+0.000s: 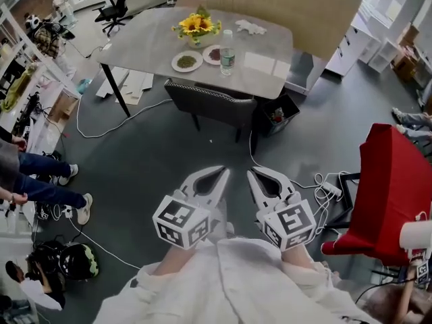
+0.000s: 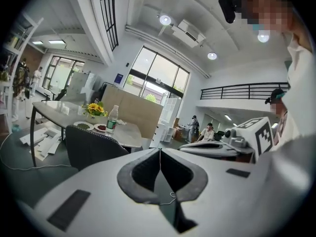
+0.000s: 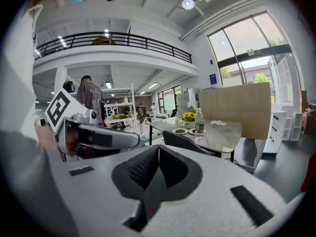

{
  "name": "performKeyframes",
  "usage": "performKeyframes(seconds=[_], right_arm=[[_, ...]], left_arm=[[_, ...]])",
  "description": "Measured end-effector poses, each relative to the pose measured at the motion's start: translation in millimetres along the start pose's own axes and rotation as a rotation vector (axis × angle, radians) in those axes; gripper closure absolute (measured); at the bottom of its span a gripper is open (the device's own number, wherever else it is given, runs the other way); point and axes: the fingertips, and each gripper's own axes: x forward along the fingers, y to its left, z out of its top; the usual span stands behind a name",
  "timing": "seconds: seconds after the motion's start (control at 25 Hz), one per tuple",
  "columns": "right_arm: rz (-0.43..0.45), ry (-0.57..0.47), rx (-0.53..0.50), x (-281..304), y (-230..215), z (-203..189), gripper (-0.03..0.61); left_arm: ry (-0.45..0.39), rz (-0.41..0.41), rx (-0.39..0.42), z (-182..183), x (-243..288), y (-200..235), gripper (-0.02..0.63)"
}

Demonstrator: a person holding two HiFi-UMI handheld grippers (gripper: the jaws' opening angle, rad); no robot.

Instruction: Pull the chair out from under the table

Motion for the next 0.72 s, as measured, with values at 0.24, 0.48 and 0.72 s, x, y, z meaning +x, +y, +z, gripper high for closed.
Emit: performKeyframes(seconds=[0.24, 0.48, 0.72], right_arm=[[-0.008, 0.016, -0.001, 47, -37, 8, 0.575], [-0.02, 0.011, -0.02, 104, -73, 43, 0.575], [-0.06, 0.014, -0.019, 156, -107, 65, 0.575]], left_arm=[[-0.02, 0.004, -0.016, 20, 40, 46, 0.598], [-0.022, -0.026, 0.018, 65, 85, 94, 0.598], [-0.011, -0.074, 0.022, 93, 125, 135, 0.598]])
